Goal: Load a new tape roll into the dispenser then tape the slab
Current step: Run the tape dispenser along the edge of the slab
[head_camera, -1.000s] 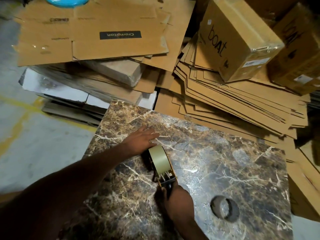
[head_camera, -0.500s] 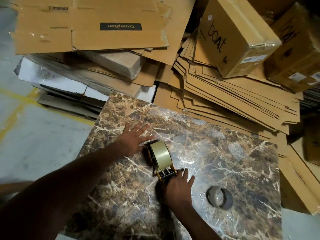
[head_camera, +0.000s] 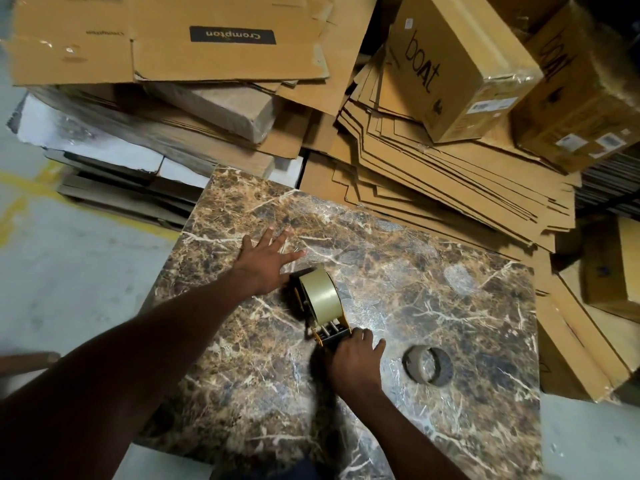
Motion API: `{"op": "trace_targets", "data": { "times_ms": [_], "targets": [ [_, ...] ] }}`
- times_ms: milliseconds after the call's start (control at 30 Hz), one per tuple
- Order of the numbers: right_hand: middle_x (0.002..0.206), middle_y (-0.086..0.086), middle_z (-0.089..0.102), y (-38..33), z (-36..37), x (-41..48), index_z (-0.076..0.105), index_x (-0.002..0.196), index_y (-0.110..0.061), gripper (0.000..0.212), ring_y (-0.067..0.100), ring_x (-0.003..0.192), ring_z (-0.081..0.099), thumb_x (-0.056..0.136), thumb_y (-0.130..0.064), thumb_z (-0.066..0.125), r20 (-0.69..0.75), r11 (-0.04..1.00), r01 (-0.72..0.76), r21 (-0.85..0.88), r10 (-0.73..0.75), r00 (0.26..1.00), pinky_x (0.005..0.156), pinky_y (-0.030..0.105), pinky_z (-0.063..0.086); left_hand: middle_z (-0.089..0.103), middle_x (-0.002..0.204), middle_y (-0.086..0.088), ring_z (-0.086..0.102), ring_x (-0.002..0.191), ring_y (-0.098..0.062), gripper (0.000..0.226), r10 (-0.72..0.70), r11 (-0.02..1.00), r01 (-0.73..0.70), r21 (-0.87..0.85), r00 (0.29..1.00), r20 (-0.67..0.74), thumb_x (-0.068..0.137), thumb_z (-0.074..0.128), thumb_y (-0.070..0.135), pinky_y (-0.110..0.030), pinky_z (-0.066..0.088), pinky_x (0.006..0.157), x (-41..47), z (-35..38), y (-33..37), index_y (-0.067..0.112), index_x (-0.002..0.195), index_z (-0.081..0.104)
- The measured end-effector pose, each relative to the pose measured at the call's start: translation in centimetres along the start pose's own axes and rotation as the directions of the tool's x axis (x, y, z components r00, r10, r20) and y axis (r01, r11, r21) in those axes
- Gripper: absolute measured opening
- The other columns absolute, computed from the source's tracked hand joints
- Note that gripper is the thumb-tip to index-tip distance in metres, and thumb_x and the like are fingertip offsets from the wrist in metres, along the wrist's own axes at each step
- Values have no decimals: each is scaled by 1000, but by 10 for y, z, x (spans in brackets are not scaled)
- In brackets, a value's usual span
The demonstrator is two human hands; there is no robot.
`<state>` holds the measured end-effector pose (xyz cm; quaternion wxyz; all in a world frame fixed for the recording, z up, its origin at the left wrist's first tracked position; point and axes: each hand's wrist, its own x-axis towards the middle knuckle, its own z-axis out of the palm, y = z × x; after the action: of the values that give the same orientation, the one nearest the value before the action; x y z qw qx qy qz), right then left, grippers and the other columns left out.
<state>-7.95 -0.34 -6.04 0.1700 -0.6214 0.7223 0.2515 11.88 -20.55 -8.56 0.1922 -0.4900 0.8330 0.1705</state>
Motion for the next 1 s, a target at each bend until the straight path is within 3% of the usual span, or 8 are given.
{"op": "trace_targets", "data": {
  "times_ms": [167, 500, 600, 733, 800, 867, 933, 1000],
  "targets": [
    [126, 12, 53, 20, 23, -28, 62, 122, -13, 39, 33, 122, 43, 99, -35, 40, -4, 1000, 0, 28, 0, 1000, 107, 55, 30, -14, 176, -6, -12, 161, -40, 82, -42, 998, 41, -44, 999, -9, 91, 32, 88, -76, 3, 122, -7, 0, 10, 54, 162, 9],
    [123, 9, 55, 54, 66, -86, 60, 125, -16, 40, 29, 114, 47, 92, -24, 38, 31, 992, -42, 116, 38, 999, 97, 46, 40, -16, 176, -6, -10, 161, -40, 103, -113, 991, 113, -67, 994, 13, 78, 45, 97, -75, 13, 120, -14, -1, 23, 52, 163, 7],
    [118, 9, 59, 64, 77, -103, 62, 123, -15, 39, 30, 109, 51, 90, -22, 44, 15, 986, -60, 158, 58, 998, 94, 48, 44, -15, 176, -7, -11, 161, -41, 102, -134, 986, 134, -98, 991, 8, 81, 51, 91, -77, 11, 120, -14, 2, 29, 51, 163, 5],
    [120, 13, 55, 76, 92, -123, 61, 121, -12, 39, 31, 112, 46, 89, -21, 40, 66, 988, -73, 133, 64, 996, 97, 48, 40, -9, 176, -15, -4, 161, -45, 97, -175, 985, 175, -7, 985, 4, 91, 54, 78, -75, 9, 121, -16, 1, 47, 43, 165, 2],
    [119, 13, 55, 79, 98, -130, 63, 114, -10, 35, 30, 110, 46, 89, -20, 41, 61, 988, -77, 131, 70, 996, 96, 47, 40, 5, 176, -17, 9, 161, -43, 83, -129, 989, 137, 57, 984, -120, 99, 61, 55, -71, 13, 124, -23, 5, 64, 36, 166, 16],
    [117, 13, 56, 79, 100, -133, 64, 110, -9, 33, 29, 109, 46, 90, -22, 41, 51, 986, -79, 146, 72, 996, 96, 47, 40, 21, 173, -17, 23, 158, -40, 71, 9, 995, 10, 96, 980, -197, 99, 62, 32, -68, 17, 126, -36, 18, 85, 32, 162, 31],
    [116, 14, 56, 79, 100, -133, 65, 109, -9, 33, 30, 109, 46, 90, -24, 42, 38, 984, -74, 159, 69, 997, 95, 48, 40, 19, 174, -16, 19, 160, -38, 70, 113, 993, -107, 51, 983, -147, 100, 58, 48, -65, 13, 128, -53, 37, 107, 30, 162, 32],
    [116, 15, 56, 80, 100, -133, 64, 109, -9, 33, 31, 109, 46, 89, -24, 43, 32, 983, -74, 168, 70, 997, 94, 48, 39, 5, 176, -15, 6, 162, -39, 84, 97, 994, -100, -42, 994, -50, 97, 51, 68, -63, 10, 128, -70, 55, 127, 30, 166, 22]
  ]
}}
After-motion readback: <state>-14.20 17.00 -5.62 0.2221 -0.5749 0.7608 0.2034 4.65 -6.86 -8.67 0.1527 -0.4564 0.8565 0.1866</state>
